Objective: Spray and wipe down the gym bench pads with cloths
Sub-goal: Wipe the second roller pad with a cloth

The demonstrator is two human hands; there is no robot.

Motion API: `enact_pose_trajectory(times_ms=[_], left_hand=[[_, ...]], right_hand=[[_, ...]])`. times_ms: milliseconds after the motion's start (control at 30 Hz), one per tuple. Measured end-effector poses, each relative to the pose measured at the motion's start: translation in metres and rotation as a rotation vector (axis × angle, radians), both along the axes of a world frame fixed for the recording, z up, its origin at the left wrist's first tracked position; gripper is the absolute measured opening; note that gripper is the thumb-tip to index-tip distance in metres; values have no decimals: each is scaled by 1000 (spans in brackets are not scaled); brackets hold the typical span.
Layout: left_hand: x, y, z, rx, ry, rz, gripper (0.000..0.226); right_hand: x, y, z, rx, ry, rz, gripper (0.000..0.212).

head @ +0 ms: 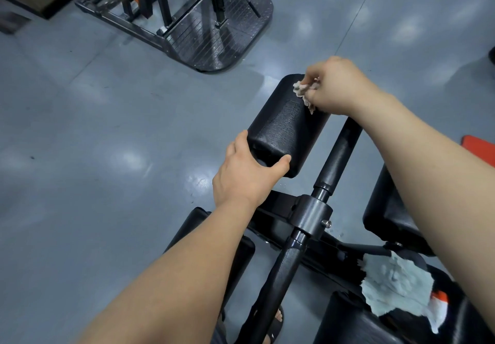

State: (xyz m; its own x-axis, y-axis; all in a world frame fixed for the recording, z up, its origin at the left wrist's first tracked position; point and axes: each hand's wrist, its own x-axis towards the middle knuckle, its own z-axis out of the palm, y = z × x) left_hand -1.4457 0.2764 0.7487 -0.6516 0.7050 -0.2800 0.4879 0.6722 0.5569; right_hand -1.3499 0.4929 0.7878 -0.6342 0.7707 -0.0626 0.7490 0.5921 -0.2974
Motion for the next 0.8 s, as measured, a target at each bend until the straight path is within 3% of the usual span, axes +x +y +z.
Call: enact_pose_trajectory(times_ms=[133, 267, 633, 800], left_hand=[[-1, -1, 0, 20, -17, 5, 94], [-1, 0, -1, 19, -15, 3, 91], [-1, 1, 1, 4, 0, 8, 93], [-1, 0, 0, 16, -12, 11, 93]], right_hand=[[-9, 19, -7, 17, 47, -129, 22], [-12, 20, -11, 21, 19, -98, 27], [2, -43, -4, -104, 26, 295, 18], [-1, -11, -6, -15, 90, 77, 20]])
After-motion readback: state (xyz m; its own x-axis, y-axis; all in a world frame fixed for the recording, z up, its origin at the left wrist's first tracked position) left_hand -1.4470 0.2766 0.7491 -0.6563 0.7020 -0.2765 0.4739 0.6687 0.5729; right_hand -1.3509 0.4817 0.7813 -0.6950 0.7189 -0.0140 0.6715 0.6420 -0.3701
